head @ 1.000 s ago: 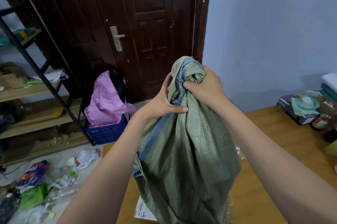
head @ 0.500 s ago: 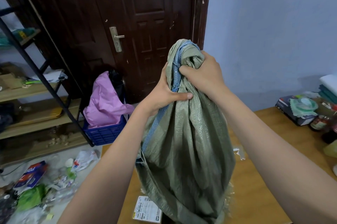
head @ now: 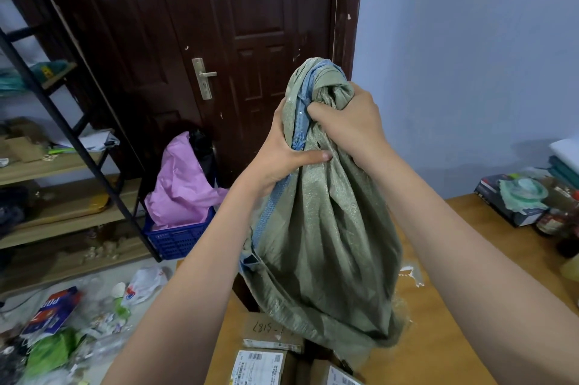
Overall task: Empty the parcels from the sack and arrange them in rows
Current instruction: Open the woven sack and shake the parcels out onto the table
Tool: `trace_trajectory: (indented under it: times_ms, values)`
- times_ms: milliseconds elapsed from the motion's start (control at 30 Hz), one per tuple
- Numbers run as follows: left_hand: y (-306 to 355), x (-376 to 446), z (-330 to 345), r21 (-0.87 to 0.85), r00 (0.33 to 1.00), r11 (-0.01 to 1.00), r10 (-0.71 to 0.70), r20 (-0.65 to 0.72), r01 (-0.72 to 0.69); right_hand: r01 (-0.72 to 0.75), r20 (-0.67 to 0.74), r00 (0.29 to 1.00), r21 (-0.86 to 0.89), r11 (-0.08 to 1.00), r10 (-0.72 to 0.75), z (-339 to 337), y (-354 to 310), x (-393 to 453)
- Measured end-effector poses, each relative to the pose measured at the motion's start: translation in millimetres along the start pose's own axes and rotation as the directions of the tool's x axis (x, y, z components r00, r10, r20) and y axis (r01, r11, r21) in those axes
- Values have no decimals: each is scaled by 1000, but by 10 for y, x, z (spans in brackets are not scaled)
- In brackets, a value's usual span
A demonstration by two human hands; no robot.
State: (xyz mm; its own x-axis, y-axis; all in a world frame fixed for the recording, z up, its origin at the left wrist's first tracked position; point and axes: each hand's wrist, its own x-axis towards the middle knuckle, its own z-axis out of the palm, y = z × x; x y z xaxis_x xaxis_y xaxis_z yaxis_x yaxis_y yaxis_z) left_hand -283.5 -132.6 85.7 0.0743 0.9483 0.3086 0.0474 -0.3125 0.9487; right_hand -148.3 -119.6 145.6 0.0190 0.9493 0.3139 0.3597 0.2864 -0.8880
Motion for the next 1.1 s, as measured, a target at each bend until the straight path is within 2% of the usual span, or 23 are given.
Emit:
trace_trajectory:
  times_ms: [167,600,967,1100]
  values:
    - [16,-5,11,-10,1000,1000,14,-8,-14,-14,15,1000,8,1000,14,-3,-23,29]
    - [-106,-42,25,-41,998,997,-65,-4,65,-73,53,996,8,997,72,6,80,1]
    - [-91,-75,0,-74,998,996,-48,-43,44,-50,26,998,60,997,48,-22,18,32]
    - [-119,-129,-19,-78,995,993,-95,-4,94,-37,25,999,81,996,36,-92,-34,63]
